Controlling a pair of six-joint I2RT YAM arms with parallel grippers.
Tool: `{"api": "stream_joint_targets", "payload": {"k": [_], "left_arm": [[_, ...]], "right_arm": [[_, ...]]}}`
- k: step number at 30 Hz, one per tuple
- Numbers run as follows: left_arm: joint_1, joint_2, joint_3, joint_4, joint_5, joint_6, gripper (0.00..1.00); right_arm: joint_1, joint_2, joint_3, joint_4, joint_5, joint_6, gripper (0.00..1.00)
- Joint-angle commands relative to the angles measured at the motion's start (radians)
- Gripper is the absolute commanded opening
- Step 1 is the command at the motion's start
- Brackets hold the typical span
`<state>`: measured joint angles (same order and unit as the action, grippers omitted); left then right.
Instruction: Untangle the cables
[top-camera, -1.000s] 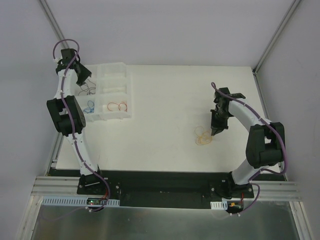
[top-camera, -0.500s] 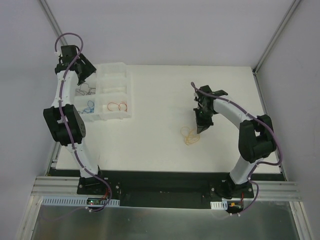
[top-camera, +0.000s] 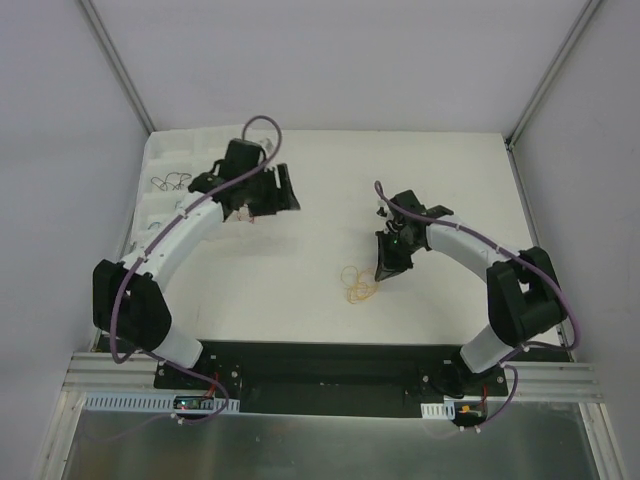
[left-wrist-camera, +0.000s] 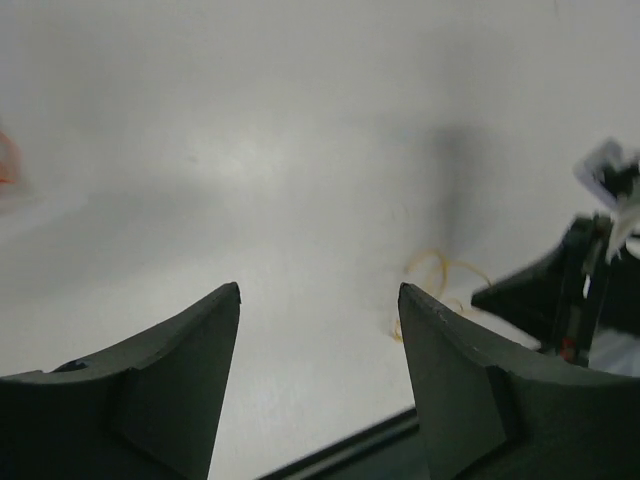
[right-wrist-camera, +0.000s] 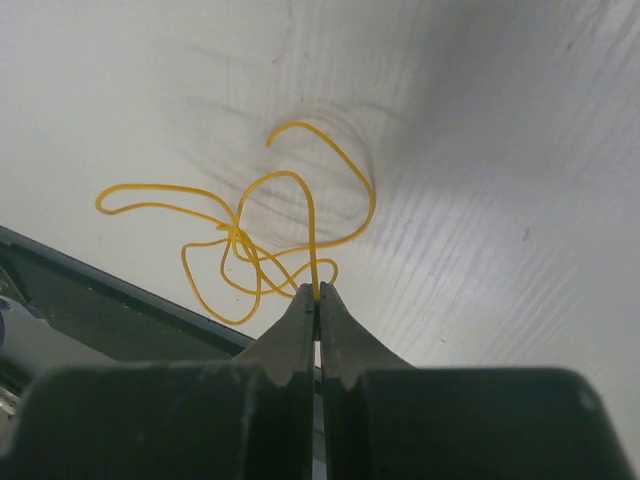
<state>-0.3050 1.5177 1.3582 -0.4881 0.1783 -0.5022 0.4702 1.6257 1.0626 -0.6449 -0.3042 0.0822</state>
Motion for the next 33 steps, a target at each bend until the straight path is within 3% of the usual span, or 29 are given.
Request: {"api": "stream_joint_targets", "payload": {"k": [1, 6, 10, 15, 24, 28, 33], "left_arm": [[-0.190, -0.041, -0.094, 0.107, 0.177, 0.040, 0.65], [-0.348, 0.102, -0.091, 0.129, 0.441, 0.073, 0.64], [-0.439, 0.157, -0.079, 0.128, 0.489, 0.111, 0.66], [-0.460, 0.223, -0.079, 0.126, 0.518, 0.077, 0.67], [-0.483, 0.367, -0.027, 0.086, 0.690, 0.106, 0.62], [-0.490, 0.400, -0.030, 0.062, 0.653, 0.108, 0.51], [-0.490, 0.342, -0.039, 0.040, 0.512, 0.126, 0.06]], "right_arm": [[0.005, -0.113, -0.072, 0.060, -0.065, 0.007, 0.00], [0.005, -0.158, -0.141, 0.089, -0.122, 0.005, 0.00], [0.005, -0.196, -0.188, 0.125, -0.164, -0.012, 0.00], [0.005, -0.253, -0.262, 0.172, -0.202, -0.009, 0.00], [0.005, -0.302, -0.320, 0.209, -0.220, -0.018, 0.00], [0.004, -0.311, -0.314, 0.205, -0.220, -0.024, 0.00], [0.001, -0.322, -0.311, 0.180, -0.153, -0.018, 0.00]]}}
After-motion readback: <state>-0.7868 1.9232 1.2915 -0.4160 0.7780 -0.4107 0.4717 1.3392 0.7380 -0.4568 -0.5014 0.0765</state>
